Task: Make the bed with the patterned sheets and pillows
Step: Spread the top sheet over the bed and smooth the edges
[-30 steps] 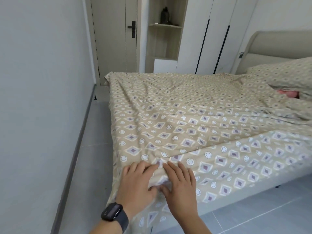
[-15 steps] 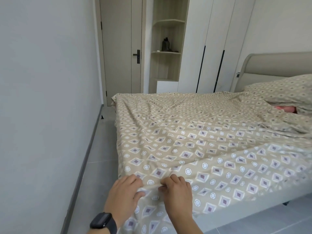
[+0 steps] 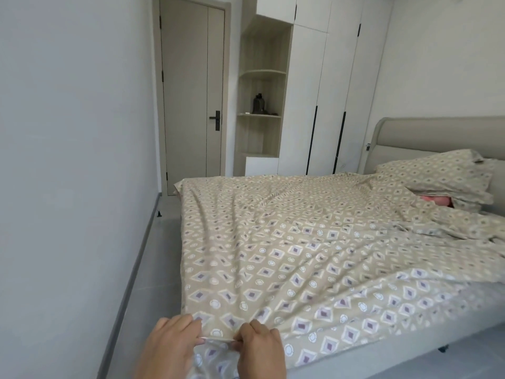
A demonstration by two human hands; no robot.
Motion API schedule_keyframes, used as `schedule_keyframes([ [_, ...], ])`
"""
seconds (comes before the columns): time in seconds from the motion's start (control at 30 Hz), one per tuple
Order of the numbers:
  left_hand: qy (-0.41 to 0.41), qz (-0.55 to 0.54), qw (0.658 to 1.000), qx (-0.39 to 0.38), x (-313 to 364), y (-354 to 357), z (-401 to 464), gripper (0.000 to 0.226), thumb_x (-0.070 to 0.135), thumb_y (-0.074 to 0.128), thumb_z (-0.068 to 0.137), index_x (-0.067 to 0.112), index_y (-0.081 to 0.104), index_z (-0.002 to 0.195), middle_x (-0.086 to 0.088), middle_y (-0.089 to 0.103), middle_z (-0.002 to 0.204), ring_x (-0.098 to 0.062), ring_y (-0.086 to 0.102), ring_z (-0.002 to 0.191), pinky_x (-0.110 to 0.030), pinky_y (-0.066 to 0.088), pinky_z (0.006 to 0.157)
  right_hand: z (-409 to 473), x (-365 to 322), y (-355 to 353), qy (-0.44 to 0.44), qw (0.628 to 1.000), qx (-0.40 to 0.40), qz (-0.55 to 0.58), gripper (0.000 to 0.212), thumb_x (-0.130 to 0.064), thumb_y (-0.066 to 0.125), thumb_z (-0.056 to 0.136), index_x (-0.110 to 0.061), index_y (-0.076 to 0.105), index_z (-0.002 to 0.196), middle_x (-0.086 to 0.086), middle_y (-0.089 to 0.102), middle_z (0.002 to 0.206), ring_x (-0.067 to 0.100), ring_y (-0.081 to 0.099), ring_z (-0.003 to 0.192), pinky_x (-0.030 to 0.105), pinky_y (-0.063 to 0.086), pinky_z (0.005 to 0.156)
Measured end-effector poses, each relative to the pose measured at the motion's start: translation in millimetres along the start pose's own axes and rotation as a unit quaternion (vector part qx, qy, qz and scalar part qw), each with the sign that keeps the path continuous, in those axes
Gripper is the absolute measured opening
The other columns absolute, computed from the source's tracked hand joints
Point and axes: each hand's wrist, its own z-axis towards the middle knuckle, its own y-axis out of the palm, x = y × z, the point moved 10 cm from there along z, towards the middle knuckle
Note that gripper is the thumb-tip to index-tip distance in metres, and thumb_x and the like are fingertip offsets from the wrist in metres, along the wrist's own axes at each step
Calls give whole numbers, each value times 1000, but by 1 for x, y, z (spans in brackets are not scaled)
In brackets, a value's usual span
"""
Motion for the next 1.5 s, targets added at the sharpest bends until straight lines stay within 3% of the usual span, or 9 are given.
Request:
schedule_keyframes([
  [0.1, 17, -6, 1000, -11, -3, -12, -17, 20, 50, 55, 83, 32, 57, 76, 17, 47, 79, -2, 48, 67, -25, 34, 66, -9, -3, 17, 13, 999, -40, 22, 56, -45, 92, 18, -30, 52, 54, -16, 48, 58, 7, 33, 37, 14, 18, 55],
  [0.27, -29, -20, 986, -162, -2, -3, -35, 70, 37, 98, 45, 34, 33, 71, 22, 39, 64, 4, 41, 56, -11, 23, 50, -29, -22, -4, 17, 993, -66, 93, 11, -35, 60, 93, -26, 61, 97, -8, 55, 99, 23, 56, 89, 28, 39, 77],
  [0.5, -78, -74, 979, -176, -11, -17, -50, 45, 30, 70, 84, 33, 30, 63, 15, 46, 68, -6, 46, 65, -19, 29, 60, -45, -40, 7, -22, 990, -111, 88, 15, -33, 48, 93, -26, 61, 96, -6, 59, 104, 26, 60, 96, 34, 44, 78],
  [0.73, -131, -93, 950, -268, -9, 27, -70, 33, 32, 61, 92, 22, 40, 68, 6, 55, 74, -16, 54, 72, -27, 32, 60, -53, -2, 35, 98, 975, -113, 162, 20, -35, 55, 97, -25, 62, 82, -10, 63, 85, 12, 60, 79, 34, 51, 75],
  [0.93, -298, -161, 905, -257, -25, 50, -78, 20, 46, 50, 98, 31, 64, 99, 13, 62, 102, -11, 62, 91, -30, 49, 81, -57, 67, 58, 404, 807, -59, 427, 37, -46, 66, 92, -12, 53, 86, -3, 56, 75, 21, 59, 74, 32, 44, 61],
  [1.07, -425, -352, 819, -155, -18, 64, -66, 29, 49, 55, 99, 28, 53, 119, 11, 61, 110, -10, 61, 101, -31, 46, 86, -54, 62, 73, 444, 728, -119, 509, 40, -53, 63, 95, -13, 66, 102, 0, 66, 95, 22, 59, 84, 33, 47, 71],
  [1.13, -443, -386, 800, -121, -12, 72, -53, 26, 46, 59, 97, 22, 54, 107, 8, 64, 95, -12, 62, 87, -33, 49, 79, -43, 55, 78, 436, 707, -129, 542, 38, -54, 62, 96, -16, 68, 99, -2, 69, 101, 20, 60, 87, 34, 50, 79],
  [1.3, -479, -331, 809, -79, -20, 80, -49, 35, 30, 56, 102, 11, 45, 75, -3, 52, 71, -24, 51, 69, -35, 38, 63, -29, 55, 91, 431, 707, -79, 555, 33, -36, 60, 100, -11, 66, 79, 3, 57, 70, 14, 37, 49, 24, 33, 49],
  [1.5, -463, -391, 792, -73, -19, 70, -43, 30, 19, 51, 102, 8, 46, 75, -5, 45, 68, -19, 44, 66, -34, 34, 63, -23, 49, 82, 415, 695, -67, 583, 21, -20, 58, 95, -9, 65, 78, -3, 57, 57, 11, 36, 41, 24, 30, 47],
])
